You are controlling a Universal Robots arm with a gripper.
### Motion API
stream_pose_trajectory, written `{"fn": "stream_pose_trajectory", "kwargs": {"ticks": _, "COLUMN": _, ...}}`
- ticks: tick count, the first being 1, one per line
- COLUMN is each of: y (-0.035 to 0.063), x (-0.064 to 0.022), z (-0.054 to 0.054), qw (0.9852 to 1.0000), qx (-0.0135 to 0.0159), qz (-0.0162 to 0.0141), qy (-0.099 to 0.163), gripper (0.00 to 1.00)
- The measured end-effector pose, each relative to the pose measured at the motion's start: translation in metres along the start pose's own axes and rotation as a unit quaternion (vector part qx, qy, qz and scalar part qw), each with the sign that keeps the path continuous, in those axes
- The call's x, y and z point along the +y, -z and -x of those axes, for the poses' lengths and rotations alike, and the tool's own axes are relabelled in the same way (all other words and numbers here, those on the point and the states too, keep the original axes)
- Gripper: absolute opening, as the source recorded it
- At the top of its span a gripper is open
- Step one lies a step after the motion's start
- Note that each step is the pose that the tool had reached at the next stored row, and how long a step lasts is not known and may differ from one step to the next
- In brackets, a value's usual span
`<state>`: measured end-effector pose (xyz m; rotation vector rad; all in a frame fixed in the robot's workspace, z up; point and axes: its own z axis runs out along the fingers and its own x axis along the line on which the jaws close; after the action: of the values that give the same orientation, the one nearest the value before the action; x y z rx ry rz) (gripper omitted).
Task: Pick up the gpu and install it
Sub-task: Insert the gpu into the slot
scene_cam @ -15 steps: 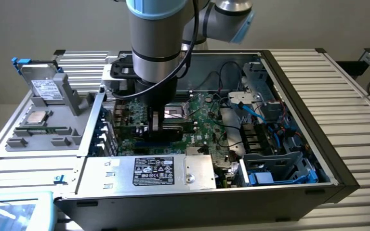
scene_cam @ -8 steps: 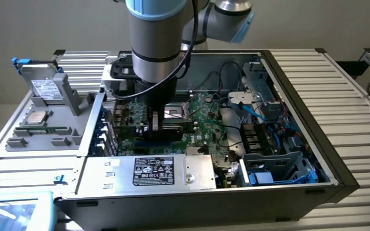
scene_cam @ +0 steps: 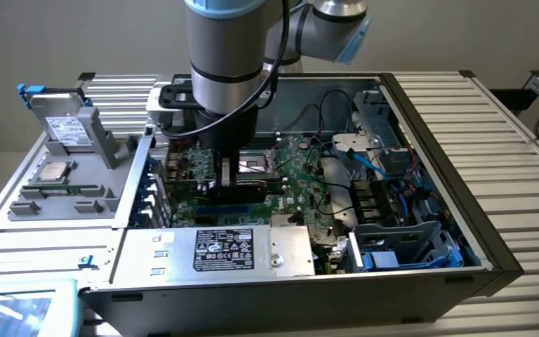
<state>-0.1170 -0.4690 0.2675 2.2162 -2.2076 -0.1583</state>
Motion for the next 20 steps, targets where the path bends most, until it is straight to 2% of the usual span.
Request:
{"fn": "stream_pose_trajectory", "kwargs": {"ticks": 1, "y": 0.0000, "x": 0.0001, "z": 0.0000, "qw": 1.0000, "qx": 0.0040, "qz": 0.0001, "qy": 0.000, "gripper": 0.27}}
{"fn": "stream_pose_trajectory", "kwargs": {"ticks": 2, "y": -0.0003, "x": 0.0000, "z": 0.0000, "qw": 1.0000, "qx": 0.0094, "qz": 0.0000, "qy": -0.001, "gripper": 0.27}}
{"fn": "stream_pose_trajectory", "kwargs": {"ticks": 3, "y": -0.0004, "x": 0.0000, "z": 0.0000, "qw": 0.9999, "qx": 0.0129, "qz": 0.0001, "qy": -0.001, "gripper": 0.27}}
{"fn": "stream_pose_trajectory", "kwargs": {"ticks": 4, "y": -0.0004, "x": -0.0001, "z": -0.0001, "qw": 0.9999, "qx": 0.0138, "qz": 0.0001, "qy": -0.001, "gripper": 0.27}}
{"fn": "stream_pose_trajectory", "kwargs": {"ticks": 14, "y": -0.0009, "x": -0.0001, "z": 0.0003, "qw": 0.9999, "qx": 0.0140, "qz": 0.0001, "qy": -0.002, "gripper": 0.27}}
{"fn": "stream_pose_trajectory", "kwargs": {"ticks": 16, "y": -0.0015, "x": 0.0000, "z": 0.0026, "qw": 0.9999, "qx": 0.0151, "qz": 0.0004, "qy": -0.002, "gripper": 0.27}}
{"fn": "stream_pose_trajectory", "kwargs": {"ticks": 20, "y": -0.0017, "x": -0.0002, "z": 0.0035, "qw": 0.9999, "qx": 0.0152, "qz": 0.0006, "qy": -0.002, "gripper": 0.27}}
